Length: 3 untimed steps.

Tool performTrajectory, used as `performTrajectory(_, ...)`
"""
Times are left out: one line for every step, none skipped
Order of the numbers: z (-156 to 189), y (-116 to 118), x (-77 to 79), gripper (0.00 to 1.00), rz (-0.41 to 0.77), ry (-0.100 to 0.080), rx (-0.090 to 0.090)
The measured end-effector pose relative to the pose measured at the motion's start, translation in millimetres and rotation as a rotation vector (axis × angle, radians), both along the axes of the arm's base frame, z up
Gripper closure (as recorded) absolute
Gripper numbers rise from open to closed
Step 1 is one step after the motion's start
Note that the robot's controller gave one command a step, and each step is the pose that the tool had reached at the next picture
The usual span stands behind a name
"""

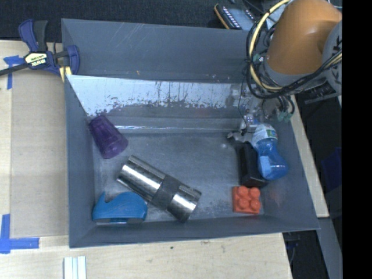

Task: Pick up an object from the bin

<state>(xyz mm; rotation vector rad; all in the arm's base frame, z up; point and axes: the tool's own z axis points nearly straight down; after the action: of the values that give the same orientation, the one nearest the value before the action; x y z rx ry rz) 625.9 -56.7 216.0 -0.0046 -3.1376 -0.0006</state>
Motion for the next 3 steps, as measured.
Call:
performTrajectory(5.5,0.3,1.1,0.0,0.002,-0.008,-0.001)
performTrajectory(-146.3,112.1,-36.0,0.0,-0.154,-0.002,0.0)
performTrajectory(-54.6,125.5,-31.2,0.0,-0.316,-0.013,0.001)
